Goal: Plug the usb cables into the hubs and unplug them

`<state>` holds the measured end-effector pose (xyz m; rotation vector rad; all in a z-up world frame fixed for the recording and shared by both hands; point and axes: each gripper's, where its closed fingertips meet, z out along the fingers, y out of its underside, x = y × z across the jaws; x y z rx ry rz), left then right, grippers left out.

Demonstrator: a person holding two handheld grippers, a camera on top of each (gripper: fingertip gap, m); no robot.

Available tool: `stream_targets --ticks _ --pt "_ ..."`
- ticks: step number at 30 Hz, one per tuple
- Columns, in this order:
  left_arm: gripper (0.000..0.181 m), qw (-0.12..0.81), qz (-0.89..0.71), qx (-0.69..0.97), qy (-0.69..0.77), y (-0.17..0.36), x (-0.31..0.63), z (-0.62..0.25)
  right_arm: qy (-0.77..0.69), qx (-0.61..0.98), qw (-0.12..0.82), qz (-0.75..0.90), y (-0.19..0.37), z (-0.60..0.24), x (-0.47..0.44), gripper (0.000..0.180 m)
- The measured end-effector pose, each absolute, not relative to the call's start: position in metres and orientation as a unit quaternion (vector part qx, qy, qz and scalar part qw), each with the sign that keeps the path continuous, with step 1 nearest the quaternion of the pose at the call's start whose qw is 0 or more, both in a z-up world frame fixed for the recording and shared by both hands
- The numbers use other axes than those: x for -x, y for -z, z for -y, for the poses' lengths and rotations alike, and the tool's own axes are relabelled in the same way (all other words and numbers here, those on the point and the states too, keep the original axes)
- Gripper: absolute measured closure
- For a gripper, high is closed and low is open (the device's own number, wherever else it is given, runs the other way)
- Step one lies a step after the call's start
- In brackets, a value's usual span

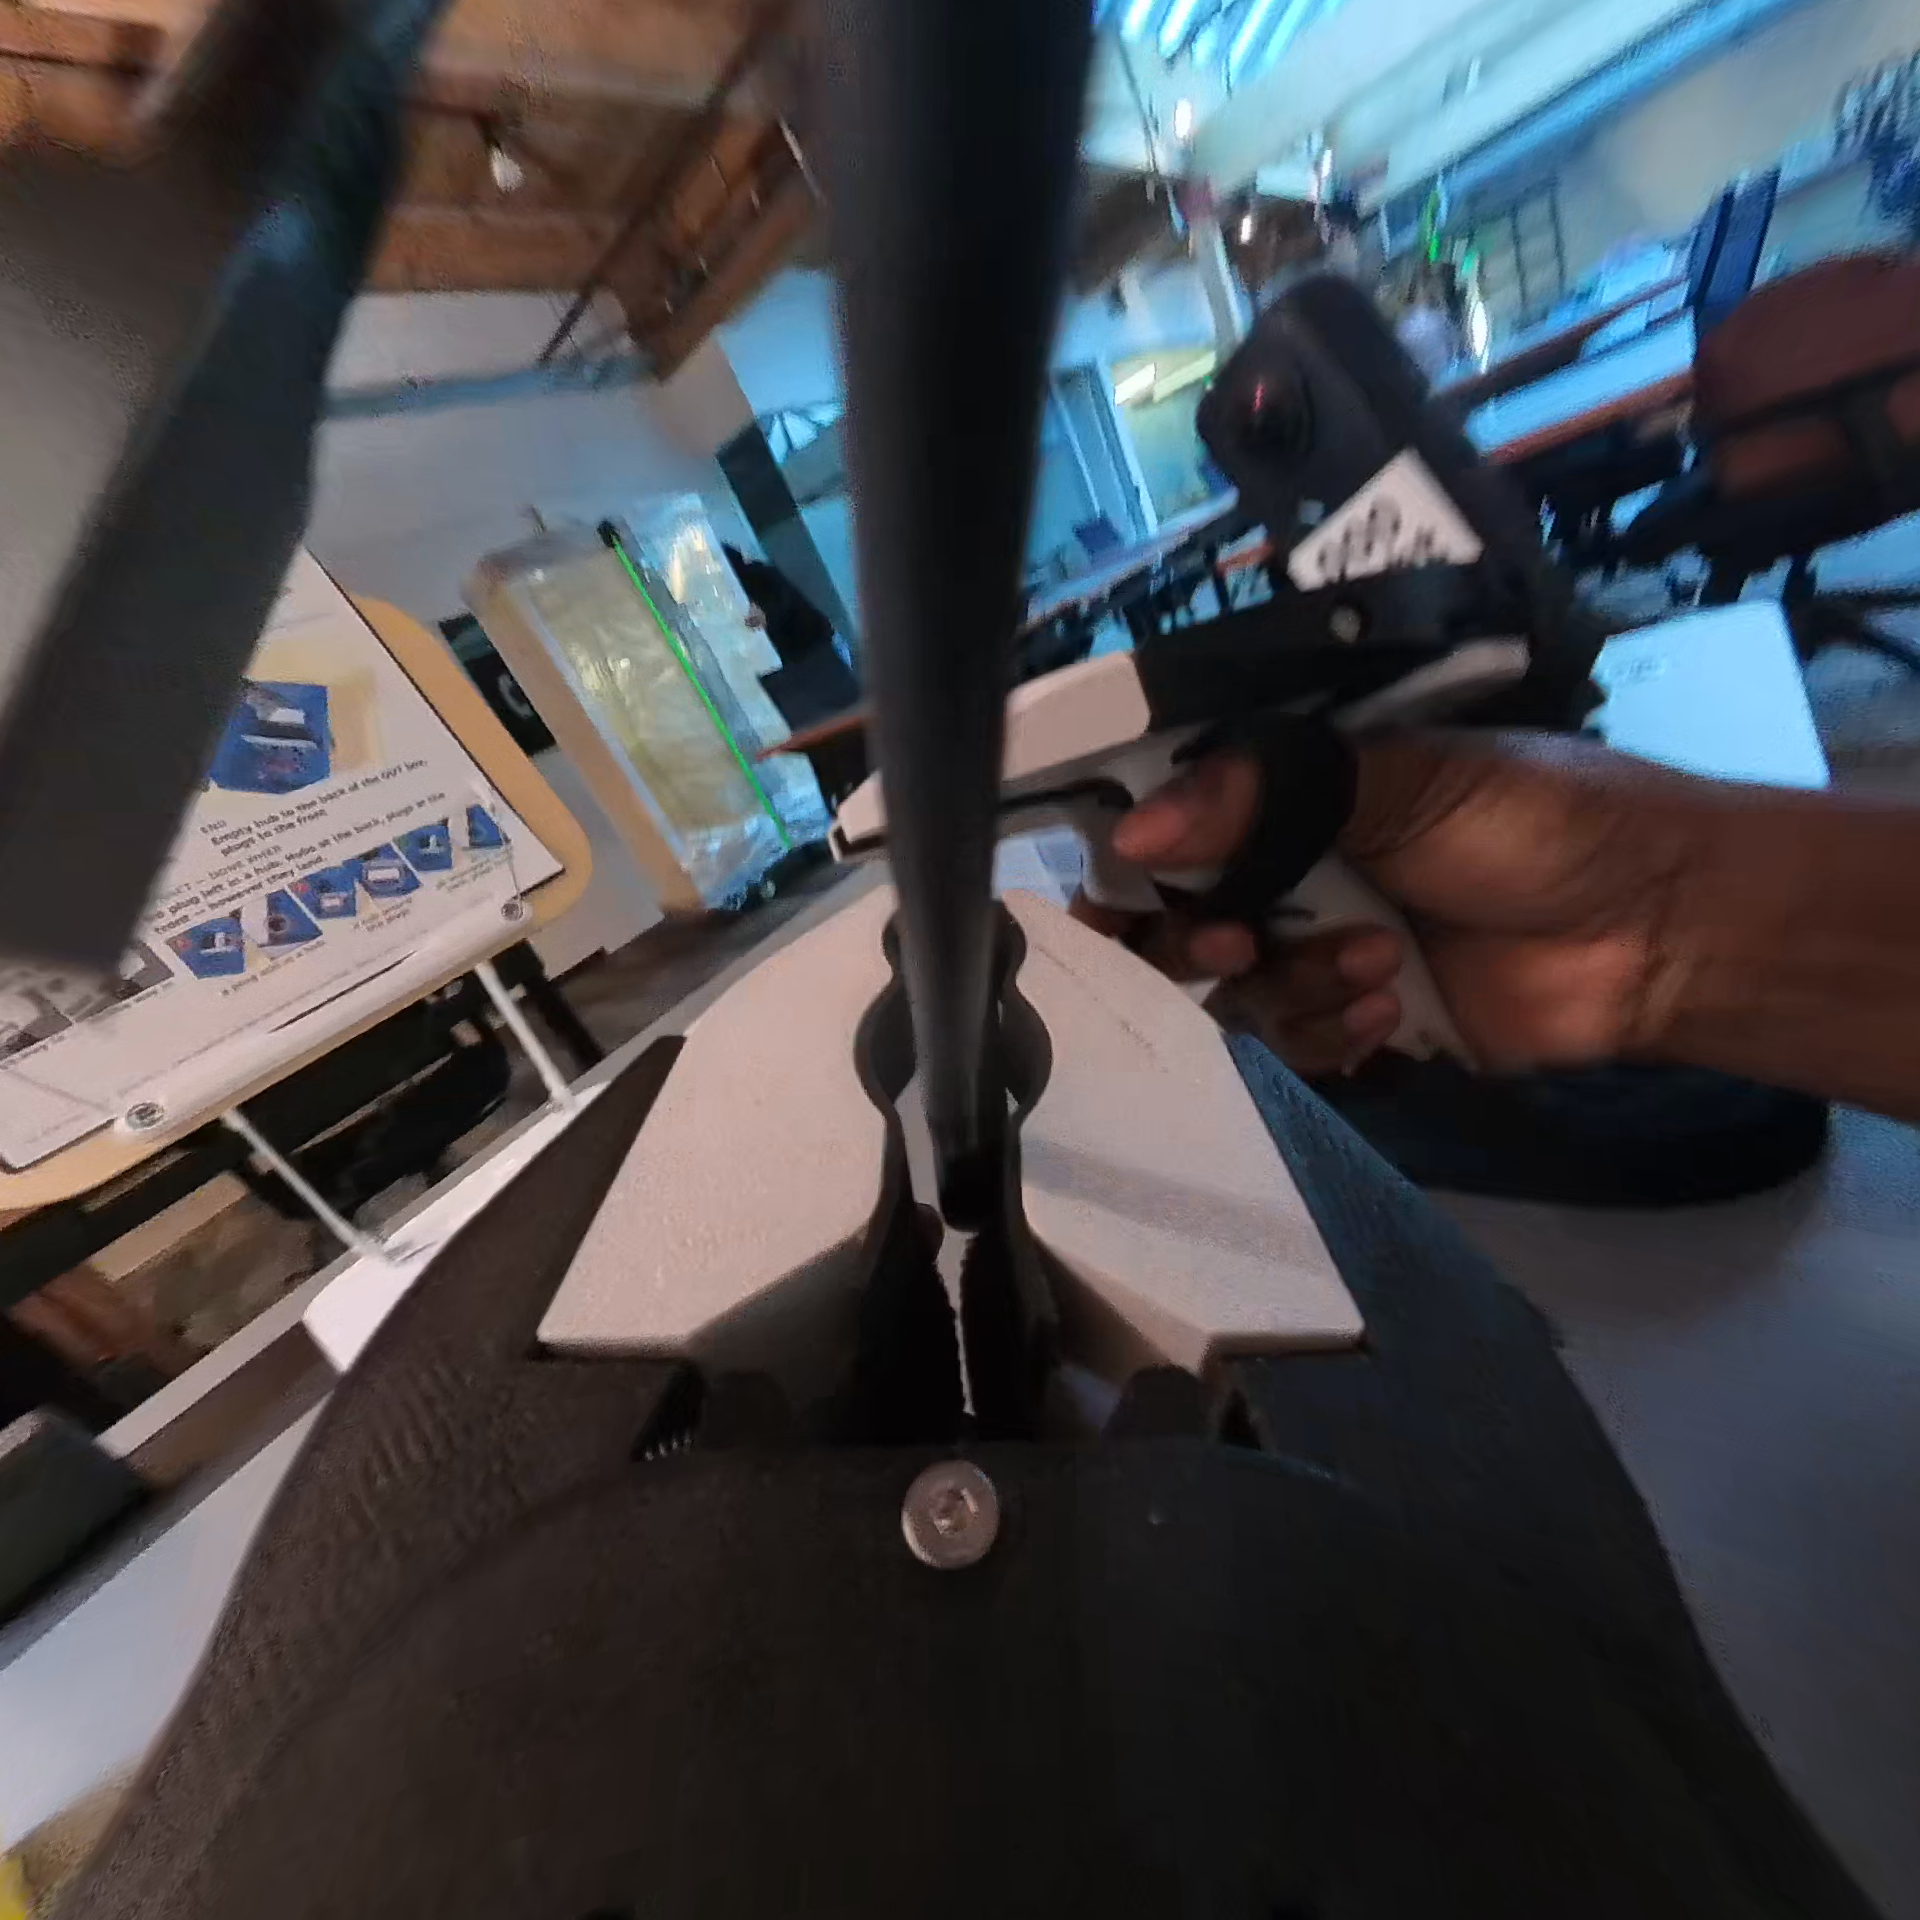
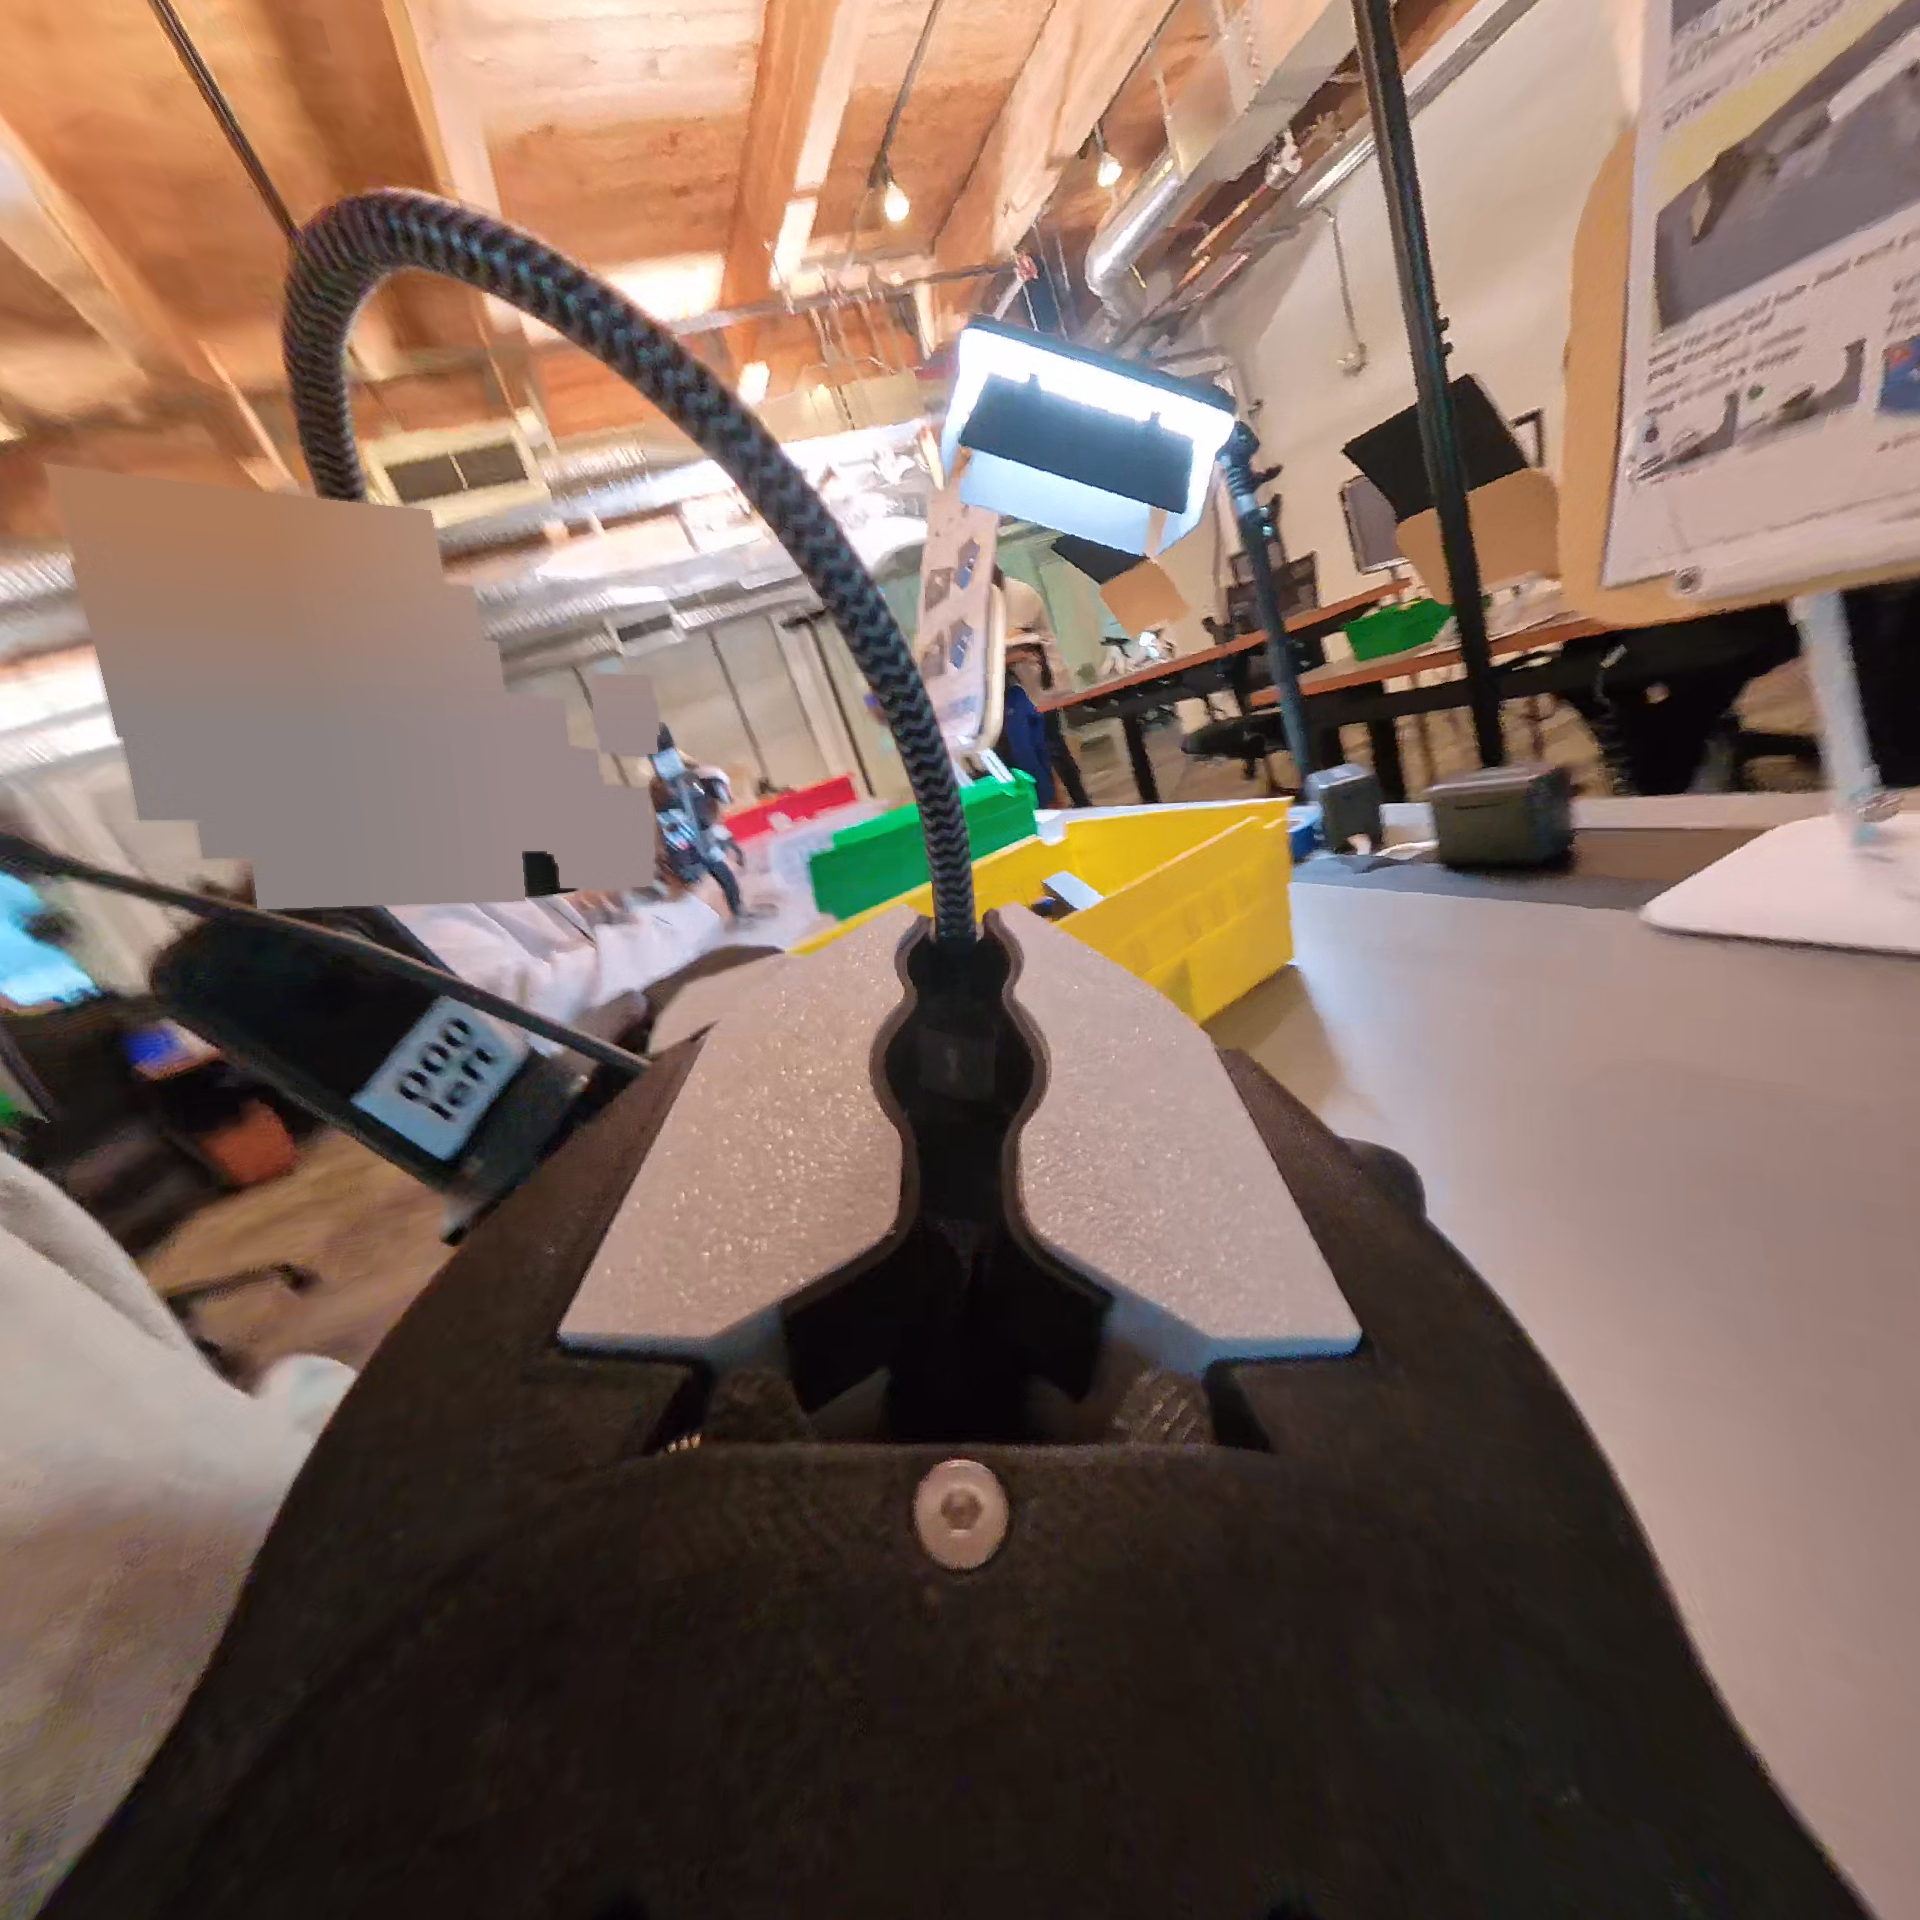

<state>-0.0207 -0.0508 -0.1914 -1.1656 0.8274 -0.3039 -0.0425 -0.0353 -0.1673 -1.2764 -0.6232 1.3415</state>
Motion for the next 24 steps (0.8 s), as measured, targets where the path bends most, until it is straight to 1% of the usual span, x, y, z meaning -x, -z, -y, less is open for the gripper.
stream_targets --ticks 3,8,12,13,15,17,19,21,22,24 --pt "0.168 0.717 -0.387 0.565 0.133 0.196 0.021 0.049 -0.504 0.550 0.591 0.306 0.165 0.036 0.043 0.171" --pt "0.168 0.688 -0.389 0.598 0.134 0.203 0.021 0.045 -0.521 0.549 0.588 0.285 0.170 0.033 0.042 0.171" --pt "0.168 0.772 -0.347 0.511 0.148 0.176 0.025 0.051 -0.611 0.515 0.549 0.246 0.155 0.036 0.043 0.170" --pt "0.163 0.784 -0.334 0.499 0.156 0.173 0.026 0.051 -0.647 0.500 0.531 0.221 0.152 0.036 0.042 0.171" --pt "0.146 0.779 -0.322 0.512 0.165 0.182 0.029 0.042 -0.715 0.473 0.486 0.170 0.149 0.036 0.039 0.171" --pt "0.142 0.759 -0.333 0.529 0.183 0.191 0.024 0.040 -0.763 0.454 0.441 0.134 0.153 0.039 0.041 0.171" --pt "0.145 0.759 -0.346 0.524 0.170 0.192 0.020 0.043 -0.792 0.441 0.408 0.111 0.157 0.044 0.046 0.171" --pt "0.163 0.766 -0.351 0.524 0.123 0.195 0.023 0.040 -0.806 0.432 0.392 0.097 0.157 0.047 0.048 0.171" --pt "0.168 0.769 -0.359 0.520 0.101 0.196 0.024 0.040 -0.803 0.436 0.394 0.098 0.158 0.047 0.049 0.171" --pt "0.168 0.765 -0.362 0.526 0.083 0.196 0.025 0.039 -0.793 0.442 0.404 0.108 0.157 0.048 0.049 0.171"
